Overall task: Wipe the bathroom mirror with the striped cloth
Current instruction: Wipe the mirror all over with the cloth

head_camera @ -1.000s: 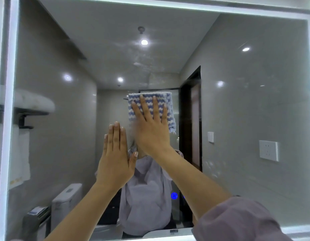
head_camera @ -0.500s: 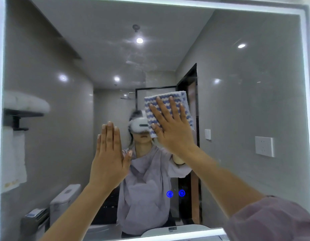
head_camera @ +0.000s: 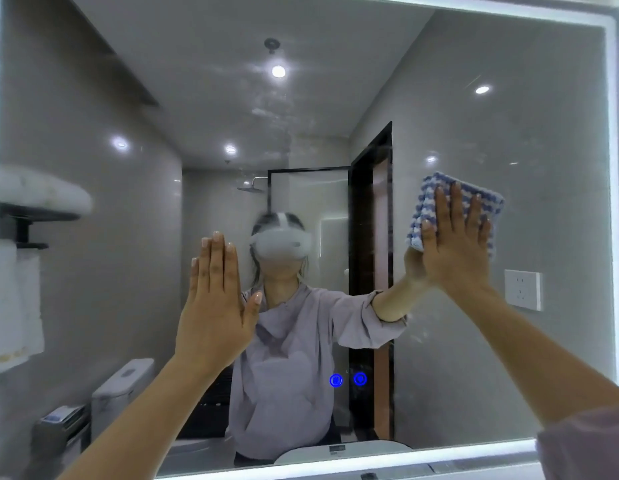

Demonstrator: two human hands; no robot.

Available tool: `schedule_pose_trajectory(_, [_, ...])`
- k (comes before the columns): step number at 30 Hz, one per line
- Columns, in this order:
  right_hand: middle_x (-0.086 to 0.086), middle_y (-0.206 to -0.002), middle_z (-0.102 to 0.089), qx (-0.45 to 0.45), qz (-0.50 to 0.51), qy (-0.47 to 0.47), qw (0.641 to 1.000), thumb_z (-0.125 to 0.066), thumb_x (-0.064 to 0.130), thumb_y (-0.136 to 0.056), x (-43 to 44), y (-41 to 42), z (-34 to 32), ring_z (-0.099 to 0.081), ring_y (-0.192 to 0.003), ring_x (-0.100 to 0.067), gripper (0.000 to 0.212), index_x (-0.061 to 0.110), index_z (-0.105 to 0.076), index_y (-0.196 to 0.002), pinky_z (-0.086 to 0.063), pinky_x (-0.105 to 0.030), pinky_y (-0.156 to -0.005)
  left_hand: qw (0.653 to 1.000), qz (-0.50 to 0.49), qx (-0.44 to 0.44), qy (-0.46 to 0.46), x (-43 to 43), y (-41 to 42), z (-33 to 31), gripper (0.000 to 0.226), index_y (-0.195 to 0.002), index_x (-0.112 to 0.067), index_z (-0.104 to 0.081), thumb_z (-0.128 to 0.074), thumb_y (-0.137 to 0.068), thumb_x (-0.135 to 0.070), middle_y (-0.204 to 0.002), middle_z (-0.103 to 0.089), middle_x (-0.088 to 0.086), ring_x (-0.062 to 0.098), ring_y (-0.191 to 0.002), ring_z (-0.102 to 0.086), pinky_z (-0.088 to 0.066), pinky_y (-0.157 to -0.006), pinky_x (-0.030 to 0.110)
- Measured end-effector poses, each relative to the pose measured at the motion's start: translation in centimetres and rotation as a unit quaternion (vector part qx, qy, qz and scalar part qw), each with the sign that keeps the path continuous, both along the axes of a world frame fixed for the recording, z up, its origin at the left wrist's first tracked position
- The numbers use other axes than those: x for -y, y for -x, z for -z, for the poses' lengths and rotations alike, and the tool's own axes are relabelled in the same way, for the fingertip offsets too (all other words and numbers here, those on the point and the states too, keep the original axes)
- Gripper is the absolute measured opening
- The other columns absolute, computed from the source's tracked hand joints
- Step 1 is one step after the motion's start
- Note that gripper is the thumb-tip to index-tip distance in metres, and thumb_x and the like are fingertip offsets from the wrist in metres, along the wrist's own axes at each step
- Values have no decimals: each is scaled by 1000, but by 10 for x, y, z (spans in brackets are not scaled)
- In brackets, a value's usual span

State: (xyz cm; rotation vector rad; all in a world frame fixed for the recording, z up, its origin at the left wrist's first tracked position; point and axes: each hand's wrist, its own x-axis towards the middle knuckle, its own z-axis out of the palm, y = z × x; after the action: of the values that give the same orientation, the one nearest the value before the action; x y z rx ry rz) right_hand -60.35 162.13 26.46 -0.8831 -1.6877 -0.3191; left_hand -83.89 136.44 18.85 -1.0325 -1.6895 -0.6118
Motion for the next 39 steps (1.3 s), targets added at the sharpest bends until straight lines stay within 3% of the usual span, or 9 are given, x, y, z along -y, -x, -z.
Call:
schedule_pose_trajectory(5, [-2, -162, 8, -24, -13, 2, 1000, 2, 54, -92, 20, 21, -10, 12, -147, -30, 62, 32, 14, -149, 10, -47, -117, 1000, 10, 7, 0, 0, 0, 0, 79, -148, 2, 7, -15, -93, -51, -157, 17, 17, 28, -147, 16, 11, -120, 36])
schedule_pose_trajectory(14, [-5, -161, 11, 18, -44, -95, 994, -10, 46, -99, 94, 98, -77, 14, -146, -33, 61, 23, 8, -153, 7, -53, -118, 1000, 18, -3, -9, -3, 8, 3, 78, -149, -1, 8, -20, -95, -49, -158, 17, 17, 29, -147, 14, 6, -121, 40])
schedule_pose_trajectory(25, [-1, -160, 18, 207, -97, -221, 948, -13, 47, -101, 196, 196, -92, 23, -143, -34, 61, 24, 13, -151, 12, -55, -115, 1000, 1, 1, -15, -5, 8, 4, 77, -148, -2, 10, -18, -95, -49, -158, 15, 17, 28, -148, 11, 4, -119, 38])
schedule_pose_trajectory(31, [1, -161, 15, 232, -79, -260, 934, -12, 49, -101, 187, 188, -98, 20, -145, -30, 61, 24, 11, -152, 14, -49, -117, 1000, -14, -16, -17, -8, 14, 5, 78, -149, 1, 3, -22, -95, -48, -159, 6, 20, 31, -148, 3, -1, -120, 41])
schedule_pose_trajectory(39, [2, -160, 18, 178, -49, -217, 959, -10, 51, -100, 130, 125, -112, 20, -145, -27, 60, 28, 16, -150, 23, -40, -111, 1000, -14, -15, -7, -3, 7, 3, 77, -149, 3, 0, -22, -95, -48, -159, 7, 20, 30, -148, 6, -1, -120, 40])
